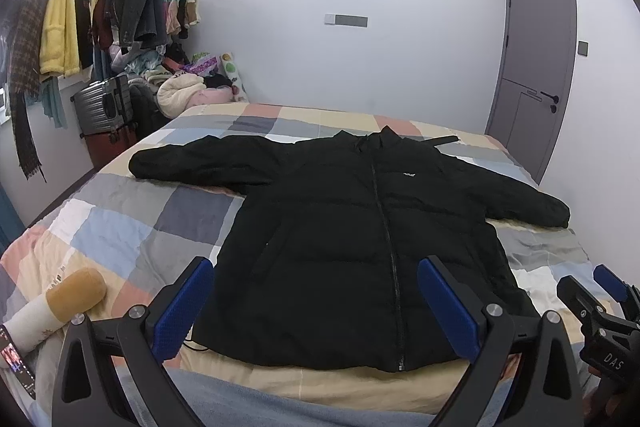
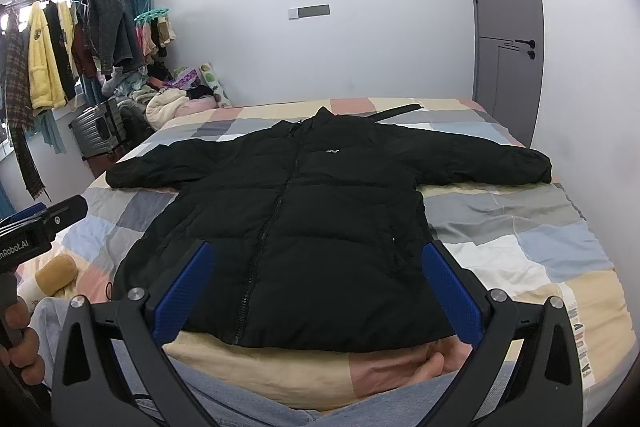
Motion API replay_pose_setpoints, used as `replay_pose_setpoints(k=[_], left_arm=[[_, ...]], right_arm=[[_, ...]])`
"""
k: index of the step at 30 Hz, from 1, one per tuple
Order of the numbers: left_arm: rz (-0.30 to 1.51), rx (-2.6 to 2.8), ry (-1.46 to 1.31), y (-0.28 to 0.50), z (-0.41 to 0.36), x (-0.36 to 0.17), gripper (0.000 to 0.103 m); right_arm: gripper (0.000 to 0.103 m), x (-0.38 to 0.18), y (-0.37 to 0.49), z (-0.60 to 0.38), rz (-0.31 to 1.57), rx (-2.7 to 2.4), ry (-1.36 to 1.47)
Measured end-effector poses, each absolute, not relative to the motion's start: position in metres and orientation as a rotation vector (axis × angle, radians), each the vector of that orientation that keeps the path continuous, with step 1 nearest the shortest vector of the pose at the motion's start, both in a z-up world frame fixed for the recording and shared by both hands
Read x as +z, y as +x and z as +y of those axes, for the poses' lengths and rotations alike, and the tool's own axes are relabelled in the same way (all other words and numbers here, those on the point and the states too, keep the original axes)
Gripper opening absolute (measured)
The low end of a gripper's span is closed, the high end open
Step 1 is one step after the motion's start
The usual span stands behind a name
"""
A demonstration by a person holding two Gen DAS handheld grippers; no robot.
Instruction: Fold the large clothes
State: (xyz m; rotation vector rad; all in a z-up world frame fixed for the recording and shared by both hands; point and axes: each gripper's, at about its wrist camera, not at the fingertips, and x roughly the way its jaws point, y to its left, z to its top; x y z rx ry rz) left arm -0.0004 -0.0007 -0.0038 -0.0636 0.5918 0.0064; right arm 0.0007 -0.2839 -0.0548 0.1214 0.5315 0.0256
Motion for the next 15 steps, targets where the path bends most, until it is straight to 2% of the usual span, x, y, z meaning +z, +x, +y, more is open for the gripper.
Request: replay_pose_setpoints(k=[15], left_arm=[[0.594,-0.001,-0.064,0.0013,0.0002,-0.0030,0.103]], right_arm=[[0.103,-0.0554,0.0000,-0.2853,0.532,0.030,0.111]])
